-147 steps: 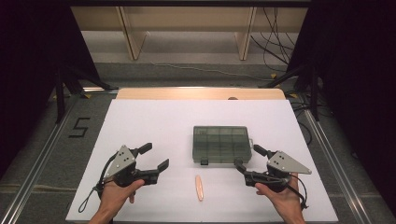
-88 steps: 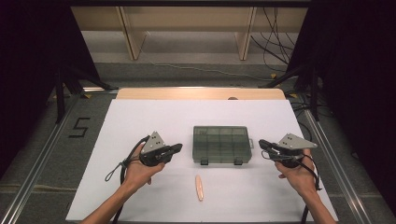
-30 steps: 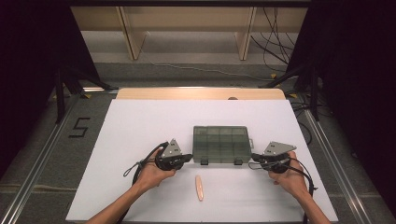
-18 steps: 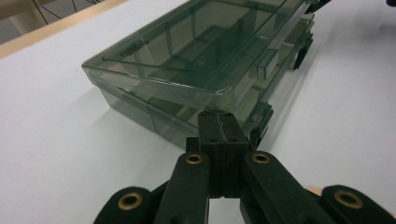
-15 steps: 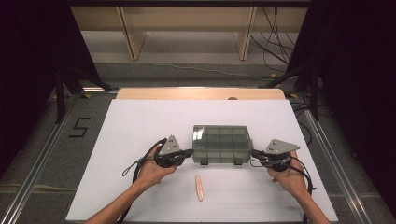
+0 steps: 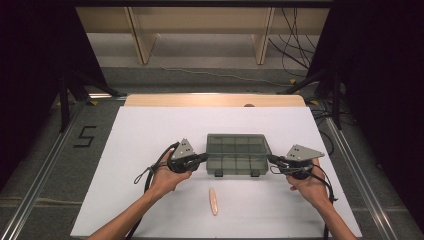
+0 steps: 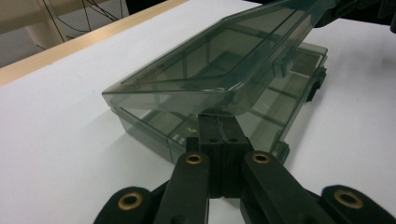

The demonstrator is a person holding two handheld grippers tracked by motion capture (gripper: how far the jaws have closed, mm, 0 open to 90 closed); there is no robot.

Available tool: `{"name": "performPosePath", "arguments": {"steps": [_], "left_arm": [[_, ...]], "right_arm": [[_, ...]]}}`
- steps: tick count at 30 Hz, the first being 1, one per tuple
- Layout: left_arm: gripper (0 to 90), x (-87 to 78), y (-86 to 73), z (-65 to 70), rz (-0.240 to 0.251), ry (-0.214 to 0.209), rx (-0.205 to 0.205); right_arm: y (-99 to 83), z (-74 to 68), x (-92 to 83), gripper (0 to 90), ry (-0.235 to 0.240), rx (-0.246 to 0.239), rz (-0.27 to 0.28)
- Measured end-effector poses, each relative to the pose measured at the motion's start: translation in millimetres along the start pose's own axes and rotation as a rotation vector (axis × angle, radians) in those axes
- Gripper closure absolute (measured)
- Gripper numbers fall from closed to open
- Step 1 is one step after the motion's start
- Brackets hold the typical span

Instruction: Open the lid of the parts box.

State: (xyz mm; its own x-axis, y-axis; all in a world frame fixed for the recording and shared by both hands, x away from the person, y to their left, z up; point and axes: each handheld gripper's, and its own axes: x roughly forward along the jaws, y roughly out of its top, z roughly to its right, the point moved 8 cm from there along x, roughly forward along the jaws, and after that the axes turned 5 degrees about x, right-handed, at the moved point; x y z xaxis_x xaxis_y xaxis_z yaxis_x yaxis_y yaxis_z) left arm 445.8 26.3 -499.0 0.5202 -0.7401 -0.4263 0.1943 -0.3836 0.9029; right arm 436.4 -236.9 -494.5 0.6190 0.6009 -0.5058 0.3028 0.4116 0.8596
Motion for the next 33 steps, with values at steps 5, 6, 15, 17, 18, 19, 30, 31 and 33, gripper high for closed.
{"name": "performPosePath", "arguments": {"steps": [5, 6, 15, 17, 18, 19, 30, 31, 33], "left_arm": [[89.8, 1.4, 5.6, -4.1, 0.007, 0.019, -0.016], [89.8, 1.6, 5.8, -4.6, 0.009, 0.018, -0.026], [89.8, 2.8, 12.0, -13.0, 0.031, 0.041, -0.036], [89.8, 3.0, 14.1, -14.4, 0.04, 0.047, -0.044], [89.8, 3.1, 15.1, -15.4, 0.042, 0.05, -0.044], [89.8, 3.1, 16.1, -16.1, 0.046, 0.051, -0.045], [89.8, 3.6, 18.6, -19.3, 0.049, 0.057, -0.047], [89.8, 3.4, 18.5, -19.3, 0.047, 0.058, -0.044], [89.8, 3.3, 18.5, -18.8, 0.047, 0.055, -0.048]], "right_arm": [[3.9, 3.7, 3.9, 90.0, -0.007, 0.003, 0.008], [4.0, 4.5, 3.2, 90.0, -0.009, 0.007, 0.011], [12.2, 12.8, 0.9, 90.0, -0.011, 0.033, 0.048], [15.9, 13.5, 3.4, 90.0, -0.011, 0.033, 0.052], [16.7, 13.4, 3.8, 90.0, -0.01, 0.038, 0.049], [19.2, 15.1, 5.6, 90.0, -0.023, 0.03, 0.065], [22.4, 13.9, 7.2, 90.0, -0.022, 0.061, 0.094], [21.8, 13.8, 7.1, 90.0, -0.017, 0.062, 0.088], [21.5, 13.5, 7.5, 90.0, -0.001, 0.069, 0.093]]}}
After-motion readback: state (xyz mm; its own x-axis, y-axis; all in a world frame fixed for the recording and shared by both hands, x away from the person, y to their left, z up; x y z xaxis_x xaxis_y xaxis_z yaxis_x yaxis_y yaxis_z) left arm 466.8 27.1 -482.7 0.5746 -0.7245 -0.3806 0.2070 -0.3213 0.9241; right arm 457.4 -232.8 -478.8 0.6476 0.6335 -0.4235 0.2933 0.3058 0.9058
